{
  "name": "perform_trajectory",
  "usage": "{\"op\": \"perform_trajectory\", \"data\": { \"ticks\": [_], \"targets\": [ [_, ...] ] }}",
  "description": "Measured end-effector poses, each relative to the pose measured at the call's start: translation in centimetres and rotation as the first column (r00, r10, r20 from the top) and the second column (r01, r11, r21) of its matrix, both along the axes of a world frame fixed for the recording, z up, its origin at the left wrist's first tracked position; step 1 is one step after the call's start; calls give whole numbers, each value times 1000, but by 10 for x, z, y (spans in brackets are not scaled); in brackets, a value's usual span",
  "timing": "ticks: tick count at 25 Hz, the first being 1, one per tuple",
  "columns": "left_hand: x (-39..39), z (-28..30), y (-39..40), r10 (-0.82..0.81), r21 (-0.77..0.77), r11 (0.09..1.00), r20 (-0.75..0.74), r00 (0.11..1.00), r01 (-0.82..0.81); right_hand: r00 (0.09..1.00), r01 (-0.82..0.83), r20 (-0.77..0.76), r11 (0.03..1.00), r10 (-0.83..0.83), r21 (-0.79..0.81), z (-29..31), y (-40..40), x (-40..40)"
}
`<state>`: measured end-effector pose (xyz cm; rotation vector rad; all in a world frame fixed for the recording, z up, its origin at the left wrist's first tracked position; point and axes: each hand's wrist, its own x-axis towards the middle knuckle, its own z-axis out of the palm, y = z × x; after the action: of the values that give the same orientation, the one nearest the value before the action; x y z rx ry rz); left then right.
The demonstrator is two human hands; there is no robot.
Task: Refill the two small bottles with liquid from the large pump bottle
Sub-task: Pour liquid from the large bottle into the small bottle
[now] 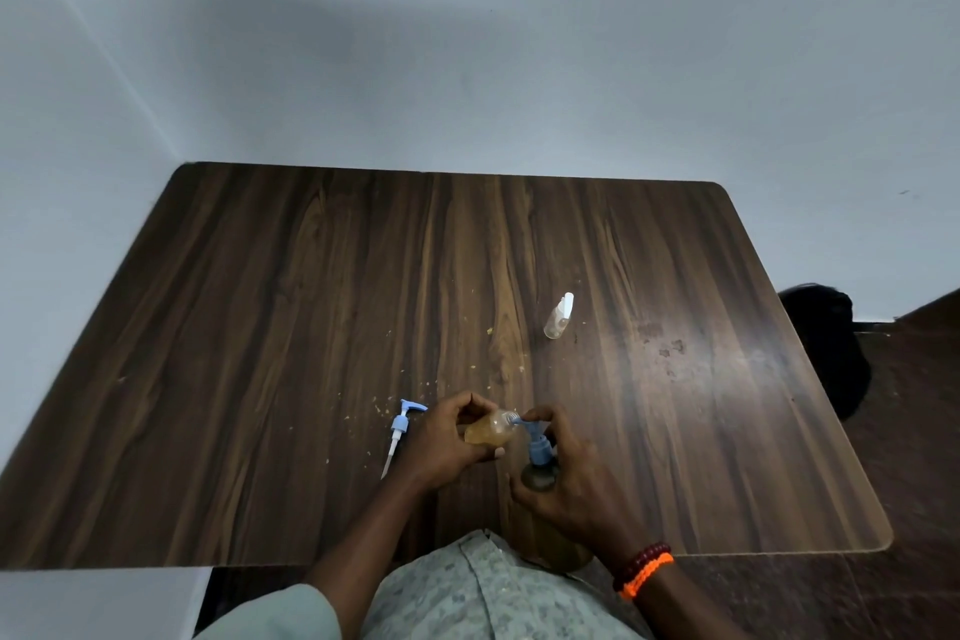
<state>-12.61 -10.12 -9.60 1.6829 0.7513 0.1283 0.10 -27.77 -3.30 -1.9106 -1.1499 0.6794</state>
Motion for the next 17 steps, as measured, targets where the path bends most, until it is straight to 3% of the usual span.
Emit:
{"op": "perform_trajectory", "data": {
  "ticks": [4,8,13,17],
  "targets": [
    [1,1,-1,-7,0,1000,9,1000,7,998,58,-4,998,-58,29,0,4,0],
    [2,4,1,3,-19,1000,18,1000,-2,999,-34,13,999,34,-11,3,2,1],
    [1,0,-2,-16,-4,1000,-5,1000,16,999,11,-34,1000,-10,18,-2,4,4],
    [2,1,2,-3,-21,1000,-3,1000,3,998,-65,-7,997,65,-33,-5,2,5]
  ]
}}
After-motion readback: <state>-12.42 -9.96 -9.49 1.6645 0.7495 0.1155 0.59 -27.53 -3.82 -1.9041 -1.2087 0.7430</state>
